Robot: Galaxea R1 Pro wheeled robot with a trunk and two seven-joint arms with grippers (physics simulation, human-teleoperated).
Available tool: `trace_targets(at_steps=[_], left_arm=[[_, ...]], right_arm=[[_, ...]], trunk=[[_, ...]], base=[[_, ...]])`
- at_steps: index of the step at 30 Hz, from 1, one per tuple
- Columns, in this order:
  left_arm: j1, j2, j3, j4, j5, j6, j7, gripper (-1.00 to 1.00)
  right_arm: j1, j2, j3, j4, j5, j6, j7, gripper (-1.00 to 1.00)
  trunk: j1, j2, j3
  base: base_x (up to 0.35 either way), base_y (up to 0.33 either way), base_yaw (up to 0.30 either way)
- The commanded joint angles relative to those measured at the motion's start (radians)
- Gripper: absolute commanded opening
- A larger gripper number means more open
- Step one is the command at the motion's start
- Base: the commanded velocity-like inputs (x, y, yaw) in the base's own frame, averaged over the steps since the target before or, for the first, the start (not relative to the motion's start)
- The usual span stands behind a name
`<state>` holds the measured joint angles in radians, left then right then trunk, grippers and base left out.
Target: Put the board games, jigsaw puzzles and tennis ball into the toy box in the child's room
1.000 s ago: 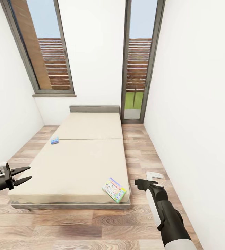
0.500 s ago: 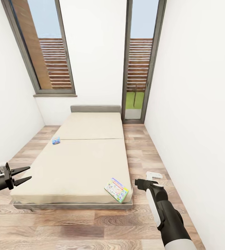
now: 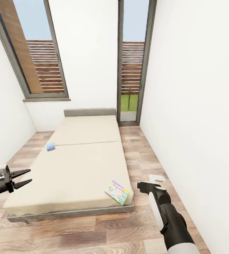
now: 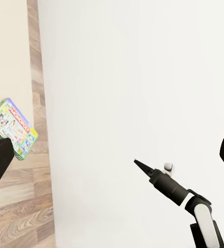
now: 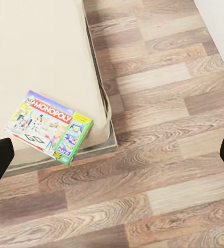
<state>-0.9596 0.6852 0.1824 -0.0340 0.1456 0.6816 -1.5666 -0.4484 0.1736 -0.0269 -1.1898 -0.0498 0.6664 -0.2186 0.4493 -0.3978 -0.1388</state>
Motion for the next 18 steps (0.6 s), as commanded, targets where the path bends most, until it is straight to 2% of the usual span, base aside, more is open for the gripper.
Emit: trace_targets(at_steps=[1,7,18], left_arm=[[-0.001,0.000,-0.003,0.000,0.002,0.011,-0.004,1.00],[-0.001,0.000,-0.003,0.000,0.002,0.010,-0.004,1.00],[-0.001,0.000,-0.002,0.000,0.002,0.007,-0.004,1.00]], right_arm=[[-0.001,0.001,-0.001,-0.001,-0.005,0.004,-0.005,1.00],[-0.001,0.001,-0.001,-0.001,-0.005,0.003,-0.005,1.00],[-0.001,0.001,-0.002,0.002,-0.006,-0.023,-0.005,1.00]], trunk=[[0.001,-0.002,-0.001],[0.001,-0.002,0.004],[0.001,-0.002,0.005]], base=[[-0.007,0.119,-0.219],[-0.002,0.167,-0.158],[-0.051,0.046,-0.023]])
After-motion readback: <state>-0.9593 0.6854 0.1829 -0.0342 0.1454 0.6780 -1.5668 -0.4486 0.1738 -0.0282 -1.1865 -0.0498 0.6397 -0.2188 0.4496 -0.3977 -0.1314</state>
